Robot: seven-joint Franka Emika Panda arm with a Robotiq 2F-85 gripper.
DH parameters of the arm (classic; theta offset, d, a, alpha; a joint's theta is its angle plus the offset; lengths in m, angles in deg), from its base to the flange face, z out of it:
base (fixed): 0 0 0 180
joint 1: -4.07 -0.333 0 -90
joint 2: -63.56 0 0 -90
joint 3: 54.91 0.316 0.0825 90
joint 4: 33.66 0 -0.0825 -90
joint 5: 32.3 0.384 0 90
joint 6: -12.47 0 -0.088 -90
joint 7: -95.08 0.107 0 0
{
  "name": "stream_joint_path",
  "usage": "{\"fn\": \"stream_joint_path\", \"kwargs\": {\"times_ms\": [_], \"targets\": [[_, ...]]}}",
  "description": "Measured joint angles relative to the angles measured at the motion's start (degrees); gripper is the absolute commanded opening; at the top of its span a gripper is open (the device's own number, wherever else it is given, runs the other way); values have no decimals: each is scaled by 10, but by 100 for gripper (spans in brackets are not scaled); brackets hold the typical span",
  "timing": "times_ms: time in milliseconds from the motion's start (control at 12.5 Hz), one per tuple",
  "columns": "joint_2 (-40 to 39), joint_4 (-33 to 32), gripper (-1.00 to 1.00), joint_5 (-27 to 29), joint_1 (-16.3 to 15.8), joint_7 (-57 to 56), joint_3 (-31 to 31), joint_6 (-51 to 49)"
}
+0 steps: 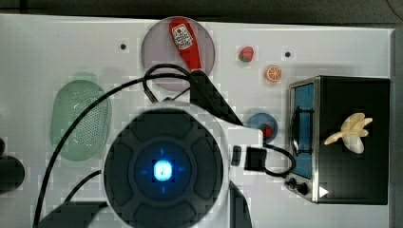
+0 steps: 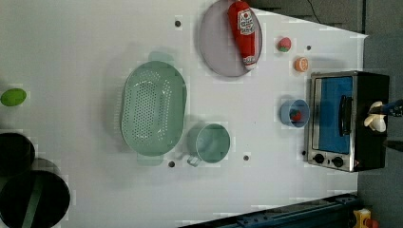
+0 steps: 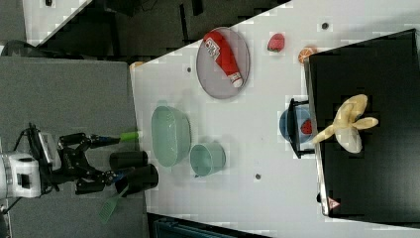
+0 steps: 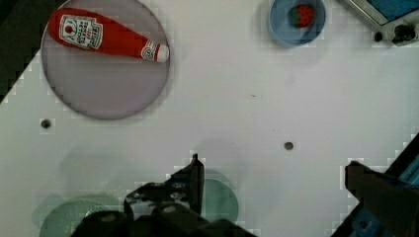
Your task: Pick banana from table and place on oven.
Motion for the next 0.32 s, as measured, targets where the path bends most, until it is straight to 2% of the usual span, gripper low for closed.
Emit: {"fn": "stream_joint_path", "kwargs": {"times_ms": [160, 320], "targets": [[8, -1, 100, -9, 2, 3, -7, -6], [12, 2, 100, 9, 7, 3, -22, -4]]}}
